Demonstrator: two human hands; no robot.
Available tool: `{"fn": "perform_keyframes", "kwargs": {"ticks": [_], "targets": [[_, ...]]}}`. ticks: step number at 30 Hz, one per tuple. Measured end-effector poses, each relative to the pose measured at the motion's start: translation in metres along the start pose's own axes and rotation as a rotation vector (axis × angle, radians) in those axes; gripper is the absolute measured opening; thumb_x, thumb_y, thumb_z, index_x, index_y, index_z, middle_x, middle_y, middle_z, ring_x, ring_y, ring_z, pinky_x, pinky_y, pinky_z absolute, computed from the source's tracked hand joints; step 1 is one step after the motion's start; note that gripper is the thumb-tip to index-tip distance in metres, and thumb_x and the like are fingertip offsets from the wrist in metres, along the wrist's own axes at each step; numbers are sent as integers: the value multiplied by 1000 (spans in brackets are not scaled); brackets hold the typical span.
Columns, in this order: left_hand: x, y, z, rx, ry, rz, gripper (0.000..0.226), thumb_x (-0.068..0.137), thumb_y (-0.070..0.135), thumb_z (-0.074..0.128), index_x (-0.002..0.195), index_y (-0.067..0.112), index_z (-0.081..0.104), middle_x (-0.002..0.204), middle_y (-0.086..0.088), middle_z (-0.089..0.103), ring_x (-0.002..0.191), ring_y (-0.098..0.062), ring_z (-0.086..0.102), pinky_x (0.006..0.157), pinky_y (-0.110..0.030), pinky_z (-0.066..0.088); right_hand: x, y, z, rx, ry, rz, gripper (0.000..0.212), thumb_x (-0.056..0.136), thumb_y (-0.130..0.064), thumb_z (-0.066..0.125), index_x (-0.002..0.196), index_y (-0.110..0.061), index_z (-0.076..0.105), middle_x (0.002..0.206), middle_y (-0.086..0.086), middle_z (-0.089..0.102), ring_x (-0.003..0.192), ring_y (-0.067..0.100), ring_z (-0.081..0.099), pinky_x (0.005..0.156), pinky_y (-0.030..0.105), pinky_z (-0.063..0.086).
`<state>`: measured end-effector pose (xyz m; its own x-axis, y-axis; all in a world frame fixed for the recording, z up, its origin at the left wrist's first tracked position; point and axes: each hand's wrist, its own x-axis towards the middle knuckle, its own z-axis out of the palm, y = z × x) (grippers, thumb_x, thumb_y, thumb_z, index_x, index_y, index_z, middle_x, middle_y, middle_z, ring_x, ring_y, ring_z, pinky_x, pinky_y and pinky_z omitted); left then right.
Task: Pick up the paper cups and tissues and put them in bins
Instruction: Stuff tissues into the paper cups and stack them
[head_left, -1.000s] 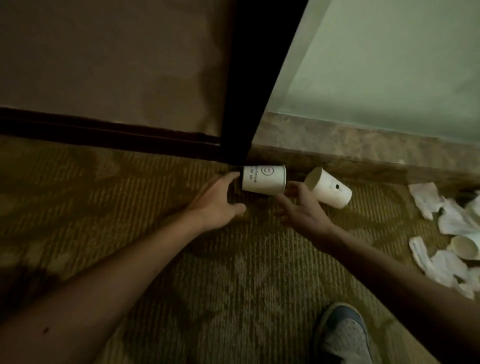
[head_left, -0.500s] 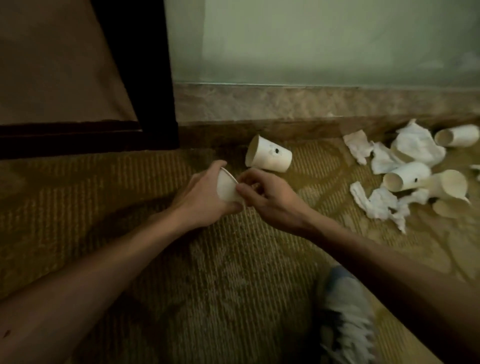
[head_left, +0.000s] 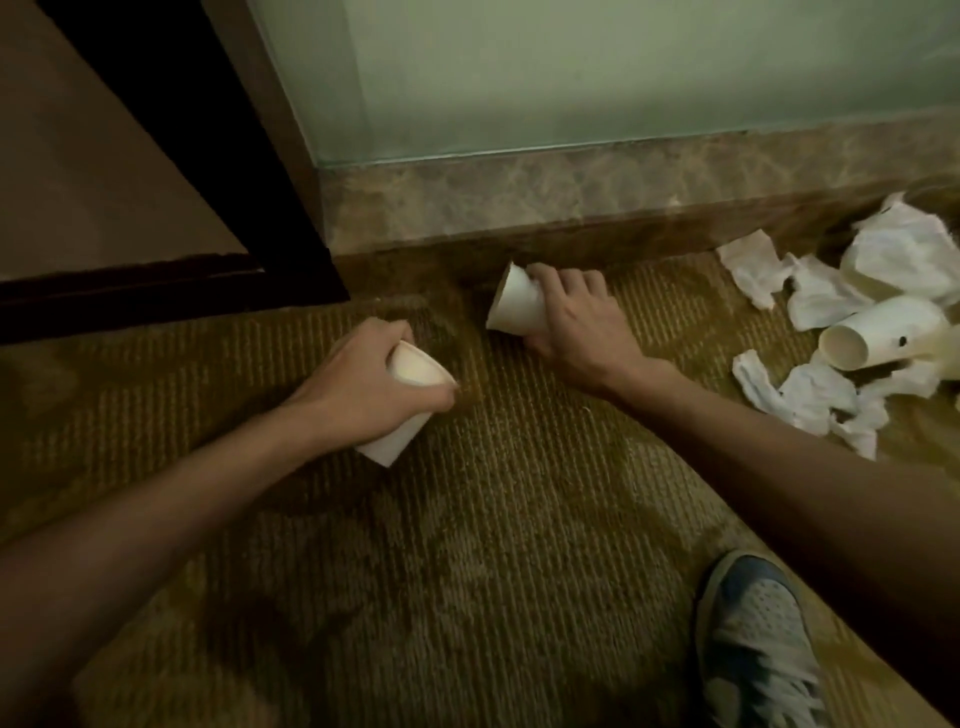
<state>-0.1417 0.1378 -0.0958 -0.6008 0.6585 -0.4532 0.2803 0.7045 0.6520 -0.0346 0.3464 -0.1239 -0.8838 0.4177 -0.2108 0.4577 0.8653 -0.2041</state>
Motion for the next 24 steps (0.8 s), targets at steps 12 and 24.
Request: {"fn": "perform_keyframes", "kwargs": {"ticks": [12, 24], "targets": [[2, 145, -12, 472, -385, 142, 89, 65, 46, 81, 134, 52, 25, 99, 6, 56, 76, -11, 61, 51, -27, 54, -66, 76, -27, 1140, -215, 327, 59, 87, -47, 67, 135, -19, 45, 120, -2, 62, 98, 9, 65, 61, 20, 53], [30, 209, 109, -5, -464, 152, 63, 58, 42, 90, 109, 33, 55, 94, 8, 72, 76, -6, 71, 65, -32, 60, -144, 153, -57, 1309, -109, 355, 44, 88, -48, 60, 128, -29, 51, 114, -7, 69, 99, 11, 68, 81, 35, 55]]}}
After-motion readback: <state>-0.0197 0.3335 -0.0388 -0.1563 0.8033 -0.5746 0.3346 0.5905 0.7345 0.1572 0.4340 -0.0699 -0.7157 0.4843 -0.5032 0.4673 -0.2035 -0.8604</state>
